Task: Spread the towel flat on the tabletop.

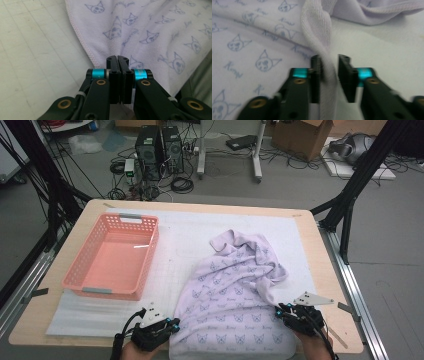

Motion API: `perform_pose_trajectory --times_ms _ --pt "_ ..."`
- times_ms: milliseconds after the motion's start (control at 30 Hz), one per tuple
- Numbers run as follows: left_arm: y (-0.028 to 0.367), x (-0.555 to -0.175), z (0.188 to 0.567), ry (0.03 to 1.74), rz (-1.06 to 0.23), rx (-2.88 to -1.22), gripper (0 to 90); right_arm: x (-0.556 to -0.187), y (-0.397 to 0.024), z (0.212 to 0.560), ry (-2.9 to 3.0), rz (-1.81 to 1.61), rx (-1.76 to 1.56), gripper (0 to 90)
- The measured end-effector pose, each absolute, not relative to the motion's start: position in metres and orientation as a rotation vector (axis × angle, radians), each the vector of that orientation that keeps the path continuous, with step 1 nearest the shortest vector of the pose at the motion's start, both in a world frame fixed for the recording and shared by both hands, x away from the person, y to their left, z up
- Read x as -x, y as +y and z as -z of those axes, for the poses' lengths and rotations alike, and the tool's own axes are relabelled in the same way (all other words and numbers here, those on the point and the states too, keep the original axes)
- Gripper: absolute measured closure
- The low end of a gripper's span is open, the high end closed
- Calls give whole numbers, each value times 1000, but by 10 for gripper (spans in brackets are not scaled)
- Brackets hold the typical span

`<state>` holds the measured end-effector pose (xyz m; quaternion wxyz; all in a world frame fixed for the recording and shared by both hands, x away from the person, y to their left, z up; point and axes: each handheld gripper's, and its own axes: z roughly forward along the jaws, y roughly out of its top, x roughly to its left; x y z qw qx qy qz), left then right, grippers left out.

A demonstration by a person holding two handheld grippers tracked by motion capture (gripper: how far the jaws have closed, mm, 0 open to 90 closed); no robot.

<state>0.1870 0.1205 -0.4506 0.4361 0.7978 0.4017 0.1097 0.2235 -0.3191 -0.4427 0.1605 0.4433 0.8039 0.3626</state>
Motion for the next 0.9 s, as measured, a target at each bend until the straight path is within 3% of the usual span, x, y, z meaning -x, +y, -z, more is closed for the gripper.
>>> perform_pose_trajectory --times_ms 67,267,400,467,567,733,767,833,900 --pt "120 -190 451 1002 -271 -1973 858 -220 -320 442 2314 -1017 -1264 845" --pt "113 -206 452 1016 -269 -1890 499 -194 -346 439 2330 -963 -1278 850" --pt "105 -226 450 1027 -274 -1886 450 -175 -361 437 2376 -949 -1272 826" --pt "101 -236 449 1038 -275 -1882 438 -171 -363 435 2355 -926 -1279 712" --pt "94 -252 451 1069 -259 -1897 432 -171 -364 433 2319 -964 -1292 663" --pt "83 -261 452 1059 -268 -1932 453 -178 -359 427 2243 -1022 -1294 604" --pt "81 -259 453 1046 -301 -1946 512 -180 -357 426 2228 -1037 -1294 591" --pt "80 -258 452 1026 -316 -1976 723 -187 -353 427 2214 -1067 -1298 579" --pt "81 -257 452 1027 -308 -1974 830 -194 -347 429 2223 -1072 -1296 575"
